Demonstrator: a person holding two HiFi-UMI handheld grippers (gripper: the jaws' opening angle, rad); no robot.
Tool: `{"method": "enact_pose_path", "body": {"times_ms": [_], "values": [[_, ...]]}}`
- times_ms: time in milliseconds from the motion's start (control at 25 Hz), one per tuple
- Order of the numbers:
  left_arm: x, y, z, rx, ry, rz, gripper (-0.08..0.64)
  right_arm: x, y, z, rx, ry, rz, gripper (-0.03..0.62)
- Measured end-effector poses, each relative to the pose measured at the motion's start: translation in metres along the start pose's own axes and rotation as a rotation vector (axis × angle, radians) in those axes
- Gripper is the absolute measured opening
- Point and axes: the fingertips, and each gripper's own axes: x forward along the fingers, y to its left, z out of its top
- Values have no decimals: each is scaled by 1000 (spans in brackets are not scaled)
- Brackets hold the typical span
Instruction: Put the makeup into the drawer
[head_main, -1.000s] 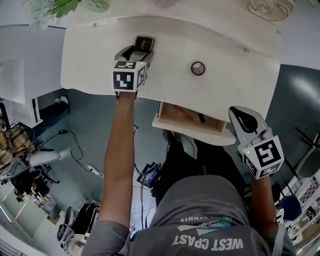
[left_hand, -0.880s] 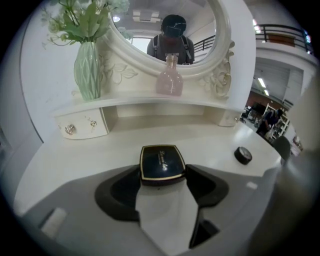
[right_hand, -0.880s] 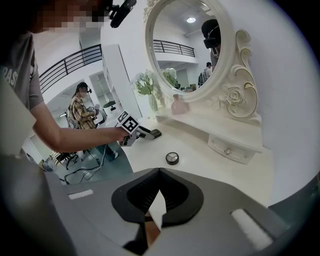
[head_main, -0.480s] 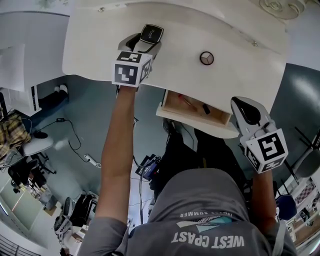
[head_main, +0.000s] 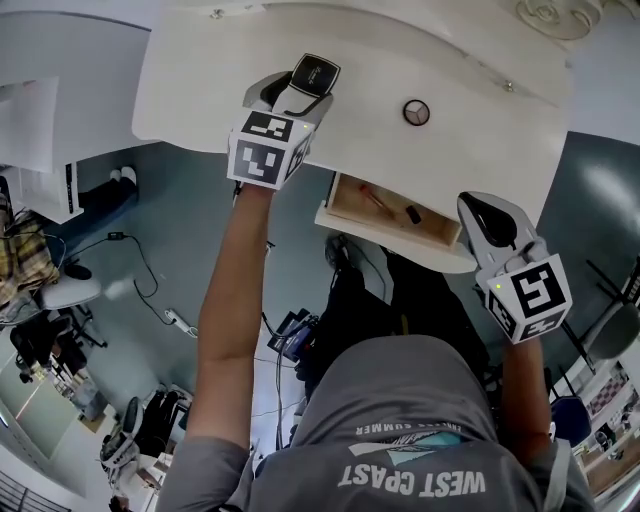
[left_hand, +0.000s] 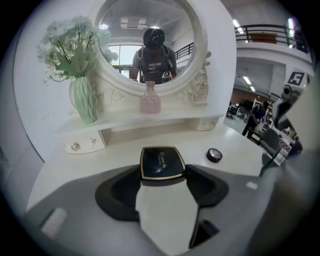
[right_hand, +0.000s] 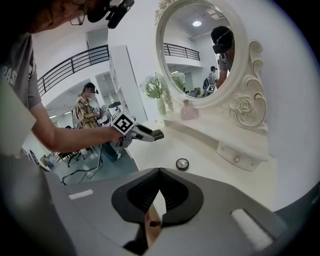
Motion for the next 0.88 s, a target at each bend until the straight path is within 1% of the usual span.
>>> {"method": "enact_pose_path", "body": {"times_ms": [240,360,520,680,880], "values": [[-27,-18,-1,40,-12,-9,282,-10,11,1,-13,-18,-2,2],[-40,-29,-7,58,-9,-18,282,-16,17,-1,-17,-25,-3,2],[-52,-44,-16,86,-26,-34,282,-23,23,-5,-21,-37,-8,2],[-67,-63,-29,101,11,-57,282,-30,31,-8,-23,-46,-11,2],[-77,-89,-49,130,47,-105,282,-37,38,-14,-20,-54,-16,2]]}}
